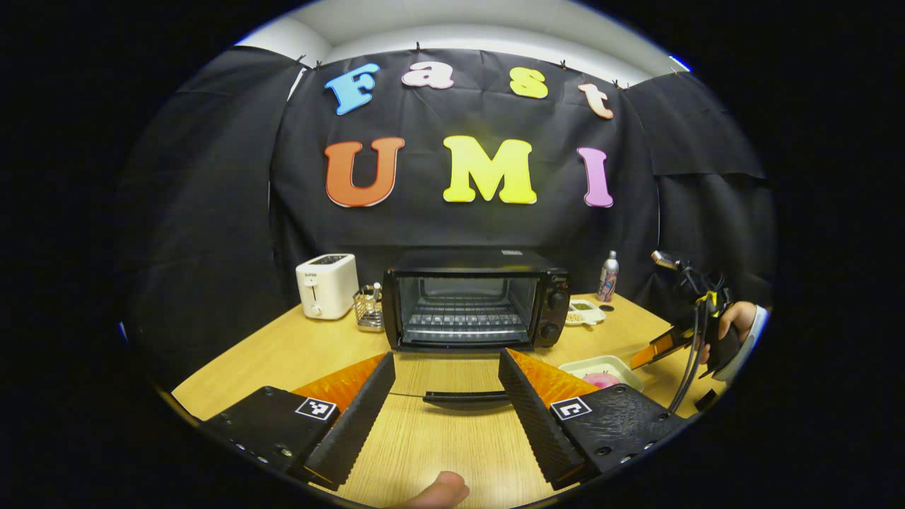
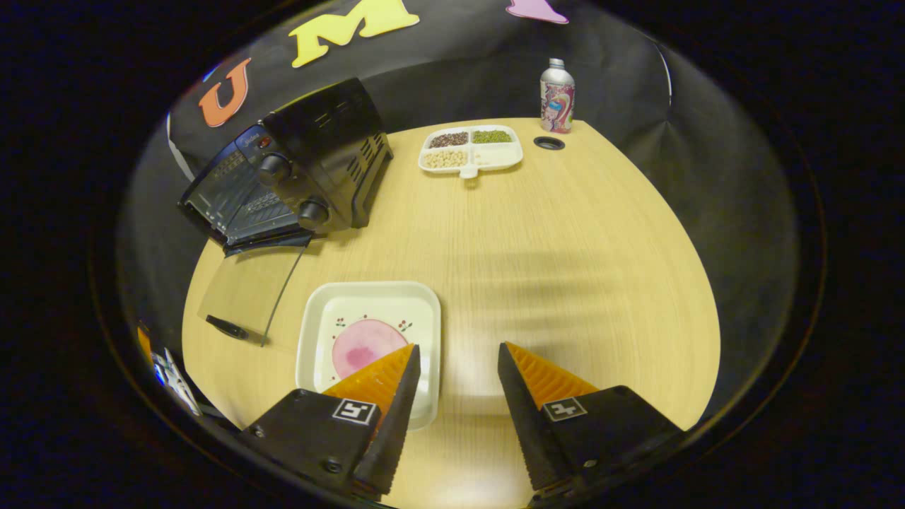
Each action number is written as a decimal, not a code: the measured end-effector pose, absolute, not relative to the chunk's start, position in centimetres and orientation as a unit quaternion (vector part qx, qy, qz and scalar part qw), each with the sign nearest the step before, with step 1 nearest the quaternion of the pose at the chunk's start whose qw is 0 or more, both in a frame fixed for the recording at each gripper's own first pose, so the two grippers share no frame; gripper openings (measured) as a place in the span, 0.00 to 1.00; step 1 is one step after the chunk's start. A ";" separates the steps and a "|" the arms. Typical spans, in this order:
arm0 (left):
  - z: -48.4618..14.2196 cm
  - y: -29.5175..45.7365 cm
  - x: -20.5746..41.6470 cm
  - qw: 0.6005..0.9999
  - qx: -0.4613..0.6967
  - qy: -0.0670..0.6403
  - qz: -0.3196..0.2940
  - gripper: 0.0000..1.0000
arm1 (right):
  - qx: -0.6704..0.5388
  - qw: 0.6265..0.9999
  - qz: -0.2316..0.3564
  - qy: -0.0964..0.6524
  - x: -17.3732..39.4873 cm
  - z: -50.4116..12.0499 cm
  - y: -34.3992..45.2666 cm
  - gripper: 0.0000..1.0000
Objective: Open the electric oven with the left hand, put the food in, and close the electric oven.
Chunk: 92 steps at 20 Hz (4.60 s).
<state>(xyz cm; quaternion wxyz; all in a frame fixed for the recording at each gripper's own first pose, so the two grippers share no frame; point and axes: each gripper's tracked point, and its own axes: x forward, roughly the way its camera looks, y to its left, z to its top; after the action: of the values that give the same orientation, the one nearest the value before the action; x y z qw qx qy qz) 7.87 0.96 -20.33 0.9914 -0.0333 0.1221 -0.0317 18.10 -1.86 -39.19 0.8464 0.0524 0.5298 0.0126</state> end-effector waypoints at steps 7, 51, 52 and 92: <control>-14.8 1.5 4.8 0.996 -0.048 0.065 -0.038 0.94 | 0.114 0.820 0.041 0.559 18.4 -41.3 0.9 0.47; -13.6 11.2 -3.5 0.997 -0.029 0.040 0.053 0.94 | 0.309 0.822 0.114 0.464 20.8 -31.3 20.4 0.01; -13.7 11.8 -3.5 0.997 -0.025 0.038 0.057 0.94 | 0.322 0.823 0.104 0.457 21.6 -31.9 21.4 0.04; -21.8 11.7 -1.4 0.990 -0.053 0.122 0.039 0.94 | 0.230 0.965 0.006 0.124 20.8 -27.3 15.9 0.92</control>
<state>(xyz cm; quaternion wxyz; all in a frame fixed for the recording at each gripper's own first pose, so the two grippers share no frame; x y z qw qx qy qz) -1.41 11.66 -21.76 0.9904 -0.0526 0.1220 0.0391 20.81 15.94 -27.34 0.9653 0.2299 0.1240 0.0062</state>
